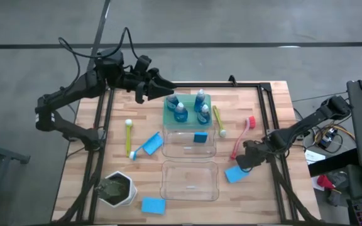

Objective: Pick & Place Kitchen Sink Supplies
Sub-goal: Put the blue sponge into the top transparent bin

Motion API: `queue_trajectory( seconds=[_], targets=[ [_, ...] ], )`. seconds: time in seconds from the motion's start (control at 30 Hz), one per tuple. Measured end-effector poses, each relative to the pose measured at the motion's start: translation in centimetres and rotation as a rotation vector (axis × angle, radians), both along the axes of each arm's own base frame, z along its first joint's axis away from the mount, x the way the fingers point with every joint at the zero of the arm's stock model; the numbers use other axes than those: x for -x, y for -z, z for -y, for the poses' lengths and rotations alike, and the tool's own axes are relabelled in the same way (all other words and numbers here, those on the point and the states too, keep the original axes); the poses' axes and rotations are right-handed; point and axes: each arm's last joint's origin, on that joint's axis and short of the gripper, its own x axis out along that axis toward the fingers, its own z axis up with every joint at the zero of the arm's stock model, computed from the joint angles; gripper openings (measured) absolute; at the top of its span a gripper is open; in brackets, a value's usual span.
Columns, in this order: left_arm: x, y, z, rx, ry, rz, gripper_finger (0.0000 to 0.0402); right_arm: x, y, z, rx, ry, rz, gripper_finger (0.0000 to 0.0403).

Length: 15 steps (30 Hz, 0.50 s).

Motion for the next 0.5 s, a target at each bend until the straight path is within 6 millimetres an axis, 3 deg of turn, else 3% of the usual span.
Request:
queue_trajectory(
  seconds=[0.2,0.5],
  targets=[
    [-0.8,0.6,-0.2,0.015,0.009,-0.030,0.0236,-0.4,-3.0,-0.1,0.059,-0.049,-0.022,0.0008],
    [-2.2,2.0,-0.7,0.064,0.008,-0.117,0.0236,-0.3,-9.7,0.4,0.239,-0.059,-0.028,0.0008]
  ],
)
